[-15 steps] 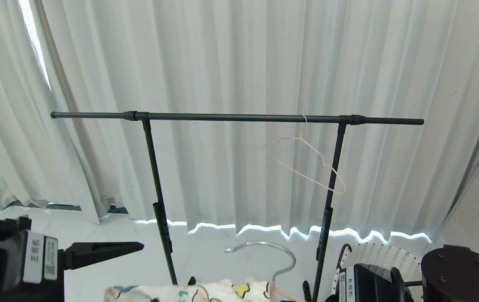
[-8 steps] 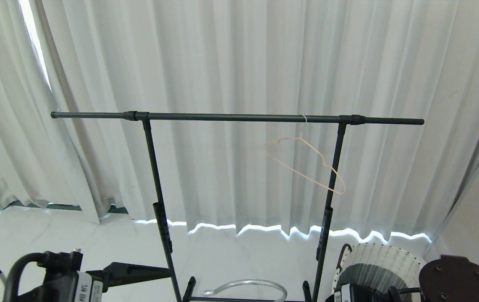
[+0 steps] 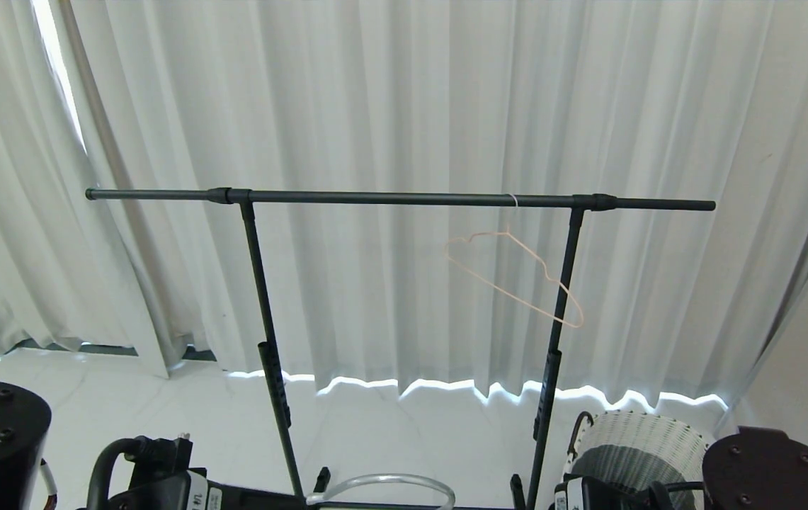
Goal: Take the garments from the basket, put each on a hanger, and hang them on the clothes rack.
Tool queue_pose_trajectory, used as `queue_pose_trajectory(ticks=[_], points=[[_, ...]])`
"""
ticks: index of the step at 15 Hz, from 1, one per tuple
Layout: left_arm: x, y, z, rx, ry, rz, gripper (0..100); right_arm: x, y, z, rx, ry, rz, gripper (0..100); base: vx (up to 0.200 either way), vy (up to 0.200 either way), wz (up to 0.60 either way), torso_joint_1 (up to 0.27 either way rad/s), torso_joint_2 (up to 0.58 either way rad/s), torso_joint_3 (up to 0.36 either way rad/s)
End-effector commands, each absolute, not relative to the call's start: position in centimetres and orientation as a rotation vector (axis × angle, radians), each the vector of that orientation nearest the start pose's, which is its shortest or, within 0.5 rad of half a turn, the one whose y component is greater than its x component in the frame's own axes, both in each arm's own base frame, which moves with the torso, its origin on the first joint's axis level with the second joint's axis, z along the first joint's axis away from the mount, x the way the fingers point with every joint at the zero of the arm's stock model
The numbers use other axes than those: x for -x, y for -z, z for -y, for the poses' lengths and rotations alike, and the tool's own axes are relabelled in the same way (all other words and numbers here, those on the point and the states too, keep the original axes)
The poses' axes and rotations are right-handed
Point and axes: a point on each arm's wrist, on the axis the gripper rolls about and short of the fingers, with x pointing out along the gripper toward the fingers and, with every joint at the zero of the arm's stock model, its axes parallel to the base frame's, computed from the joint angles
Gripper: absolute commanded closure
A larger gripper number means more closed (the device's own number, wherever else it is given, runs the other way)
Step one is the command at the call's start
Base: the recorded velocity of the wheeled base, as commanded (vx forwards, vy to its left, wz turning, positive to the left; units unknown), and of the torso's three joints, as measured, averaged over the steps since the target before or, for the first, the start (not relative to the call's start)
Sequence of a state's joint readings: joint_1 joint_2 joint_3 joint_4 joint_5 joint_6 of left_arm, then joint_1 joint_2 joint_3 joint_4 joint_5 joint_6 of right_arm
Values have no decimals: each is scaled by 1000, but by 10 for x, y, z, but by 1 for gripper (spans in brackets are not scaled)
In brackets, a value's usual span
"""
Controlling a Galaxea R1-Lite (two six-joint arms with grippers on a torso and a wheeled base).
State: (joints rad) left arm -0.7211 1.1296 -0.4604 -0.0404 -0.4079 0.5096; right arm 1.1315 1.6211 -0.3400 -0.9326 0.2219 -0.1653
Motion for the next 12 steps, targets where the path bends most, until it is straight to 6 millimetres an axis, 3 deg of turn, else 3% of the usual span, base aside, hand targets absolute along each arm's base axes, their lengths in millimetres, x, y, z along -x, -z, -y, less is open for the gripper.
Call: queue_pose_trajectory(ticks=[1,6,7,12], points=[[-98,-161,98,-542,1238,-374,100,-95,-119,-214,304,-1368,-227,100,0,0,0,0,0,0],[-98,-161,98,-542,1238,-374,100,-94,-119,-214,307,-1367,-222,100,0,0,0,0,0,0],[-98,-161,98,-542,1239,-375,100,-94,-119,-213,313,-1363,-220,0,0,0,0,0,0,0],[-96,-155,94,-543,1225,-400,100,-96,-119,-210,326,-1276,-219,0,0,0,0,0,0,0]])
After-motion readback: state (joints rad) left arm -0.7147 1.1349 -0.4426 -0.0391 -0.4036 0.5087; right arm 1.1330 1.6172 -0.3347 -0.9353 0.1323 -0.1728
